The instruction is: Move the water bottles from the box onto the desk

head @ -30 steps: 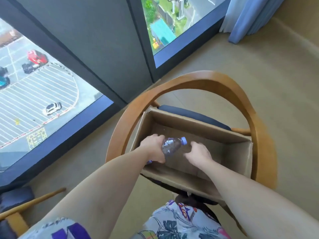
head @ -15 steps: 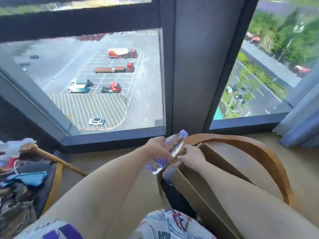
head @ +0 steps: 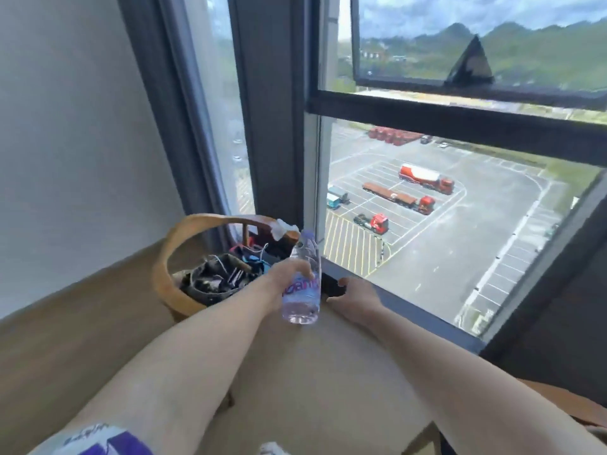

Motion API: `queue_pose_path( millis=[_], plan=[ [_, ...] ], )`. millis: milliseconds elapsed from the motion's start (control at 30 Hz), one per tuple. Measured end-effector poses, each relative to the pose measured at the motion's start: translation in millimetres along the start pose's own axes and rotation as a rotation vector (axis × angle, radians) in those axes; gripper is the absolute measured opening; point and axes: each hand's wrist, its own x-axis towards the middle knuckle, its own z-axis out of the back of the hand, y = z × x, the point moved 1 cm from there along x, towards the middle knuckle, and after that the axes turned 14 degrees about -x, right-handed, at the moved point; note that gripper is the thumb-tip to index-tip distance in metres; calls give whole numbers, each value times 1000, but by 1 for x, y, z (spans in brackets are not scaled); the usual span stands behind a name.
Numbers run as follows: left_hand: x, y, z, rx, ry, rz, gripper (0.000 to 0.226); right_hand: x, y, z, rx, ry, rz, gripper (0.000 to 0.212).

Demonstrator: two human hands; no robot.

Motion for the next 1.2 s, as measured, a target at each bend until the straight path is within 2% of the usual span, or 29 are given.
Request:
queue_pose_path(
  millis=[67,100,200,267,467,600,733,1033,1200],
  plan=[
    [-23,-9,52,-119,-31,-28,21,2,55,-16,-23,17,82,31],
    [-34,-13,76,-175,-66,-48,23,3,82,-25,-38,33,115,28],
    [-68,-19,142,-295,-201,-131,50,3,158,-51,-118,84,249,33],
    [-89,-22,183,-331,-290,-194,57,2,206,-70,-146,123,337,36],
    [-146,-28,305,-410,-618,-308,33,-2,347,-125,-201,196,613,42],
    [-185,-35,387,-458,-861,-354,40,-3,443,-165,-187,281,757,57],
    [-226,-50,463,-509,-1045,-403,39,-4,542,-203,-180,355,884,58],
    [-310,-96,602,-601,-1335,-476,42,-25,754,-268,-220,448,1193,55],
    [-353,-98,667,-631,-1437,-457,50,-61,843,-304,-248,496,1325,39]
  ],
)
